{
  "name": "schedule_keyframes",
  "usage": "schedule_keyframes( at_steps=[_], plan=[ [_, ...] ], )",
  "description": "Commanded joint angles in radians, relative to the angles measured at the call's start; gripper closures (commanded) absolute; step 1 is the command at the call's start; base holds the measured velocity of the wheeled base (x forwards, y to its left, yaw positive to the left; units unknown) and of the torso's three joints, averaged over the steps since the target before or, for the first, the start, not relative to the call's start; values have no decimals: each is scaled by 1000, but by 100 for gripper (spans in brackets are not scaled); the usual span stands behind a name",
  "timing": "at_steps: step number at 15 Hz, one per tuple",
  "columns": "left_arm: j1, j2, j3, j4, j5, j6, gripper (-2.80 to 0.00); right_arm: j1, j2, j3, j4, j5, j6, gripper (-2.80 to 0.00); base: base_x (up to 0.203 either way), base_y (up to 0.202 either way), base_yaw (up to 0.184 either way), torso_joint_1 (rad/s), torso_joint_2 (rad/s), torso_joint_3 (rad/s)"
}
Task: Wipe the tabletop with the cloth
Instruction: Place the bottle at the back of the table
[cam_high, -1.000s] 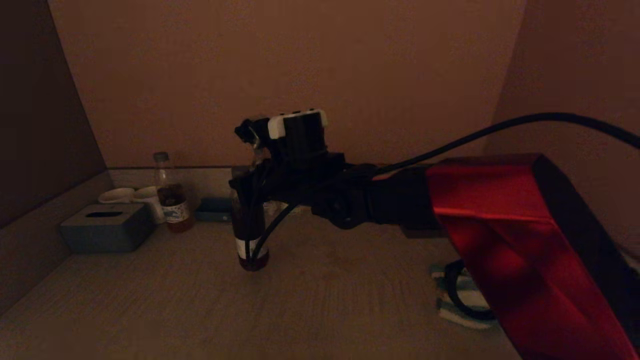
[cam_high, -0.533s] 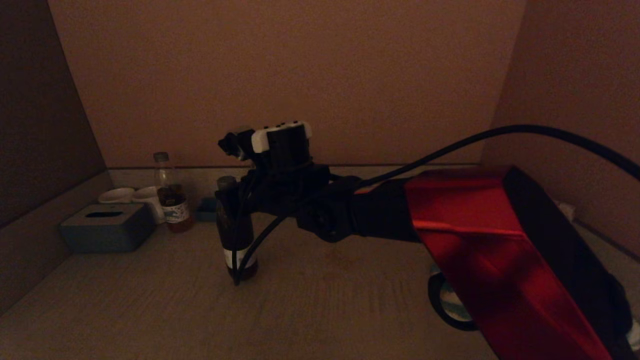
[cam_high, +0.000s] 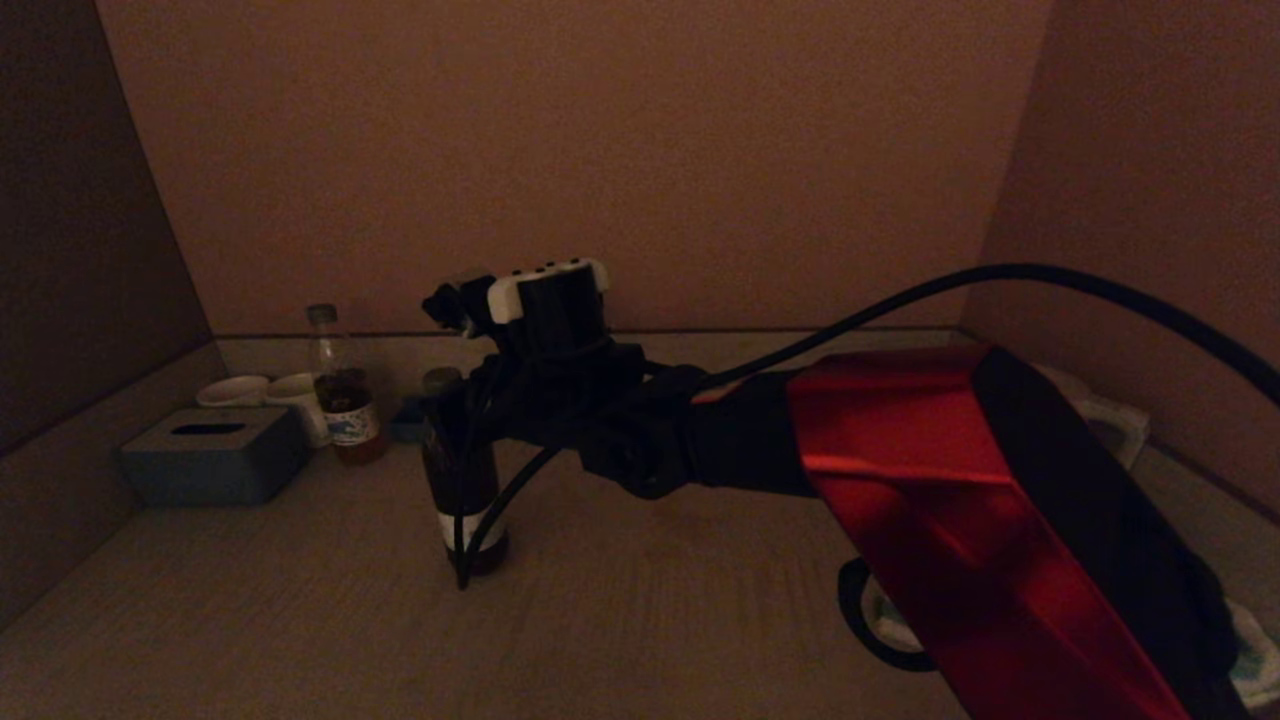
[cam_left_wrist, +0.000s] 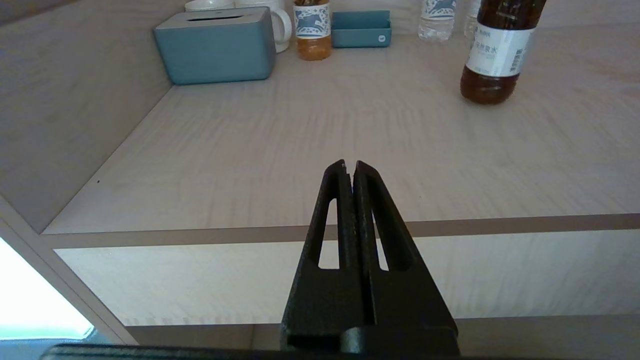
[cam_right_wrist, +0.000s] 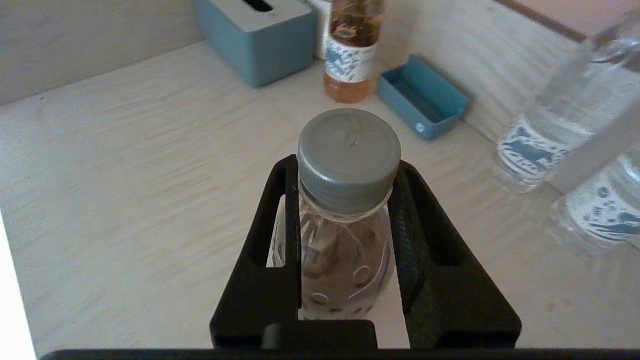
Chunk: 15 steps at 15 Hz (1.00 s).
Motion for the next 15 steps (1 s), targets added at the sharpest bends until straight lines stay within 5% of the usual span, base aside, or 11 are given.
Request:
schedule_keyframes(
  at_steps=[1, 15],
  plan=[
    [0, 1, 0, 0, 0, 1, 0, 2, 3, 0, 0, 2, 1, 0, 0, 0, 0, 0, 0, 0],
    [1, 1, 0, 0, 0, 1, 0, 1, 8, 3, 7, 0, 1, 0, 0, 0, 0, 0, 0, 0]
  ],
)
